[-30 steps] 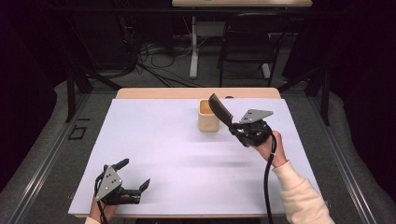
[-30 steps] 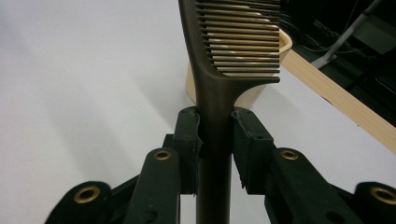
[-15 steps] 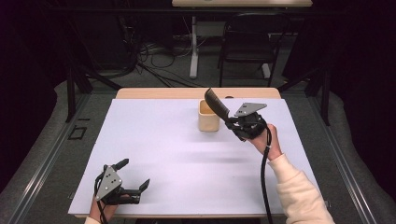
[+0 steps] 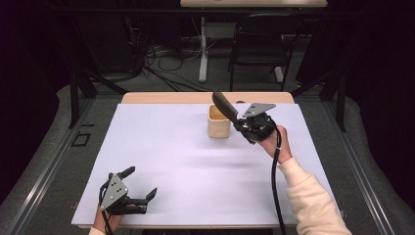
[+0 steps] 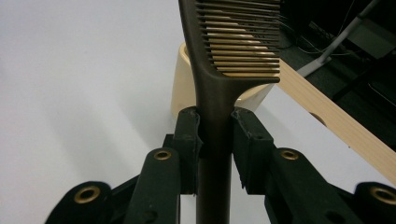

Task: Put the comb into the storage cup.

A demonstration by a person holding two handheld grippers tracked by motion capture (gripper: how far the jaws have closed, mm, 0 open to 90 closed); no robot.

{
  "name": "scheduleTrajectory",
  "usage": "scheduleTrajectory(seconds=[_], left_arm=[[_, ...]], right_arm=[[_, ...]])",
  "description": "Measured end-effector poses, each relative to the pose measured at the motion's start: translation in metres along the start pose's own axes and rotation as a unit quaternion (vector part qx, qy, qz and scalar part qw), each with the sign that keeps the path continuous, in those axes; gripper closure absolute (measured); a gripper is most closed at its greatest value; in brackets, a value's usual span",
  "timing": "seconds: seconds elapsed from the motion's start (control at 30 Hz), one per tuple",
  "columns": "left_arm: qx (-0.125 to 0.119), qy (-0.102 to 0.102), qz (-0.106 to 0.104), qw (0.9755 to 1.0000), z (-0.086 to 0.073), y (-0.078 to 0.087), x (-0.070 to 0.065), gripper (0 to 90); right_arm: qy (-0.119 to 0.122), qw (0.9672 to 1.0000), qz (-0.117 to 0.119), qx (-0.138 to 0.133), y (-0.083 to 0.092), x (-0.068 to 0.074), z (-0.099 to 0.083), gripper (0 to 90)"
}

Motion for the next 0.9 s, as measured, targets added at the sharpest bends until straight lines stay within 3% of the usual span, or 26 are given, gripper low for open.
scheduleTrajectory(seconds=[0.9], left_arm=[[0.0, 0.0, 0.0, 1.0, 0.0, 0.0, 0.0, 0.3]], right_arm=[[0.003, 1.0, -0.007, 0.0, -0.006, -0.008, 0.023, 72.4]])
Point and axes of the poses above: each handheld gripper's, and its own axes: y roughly backward along the jaws, z roughly out of its top, x roughly to its left, the point moved 4 cm from there along -y, roughly forward along the jaws, and after that the axes turned 1 degree about -y, right-handed, at the moved point
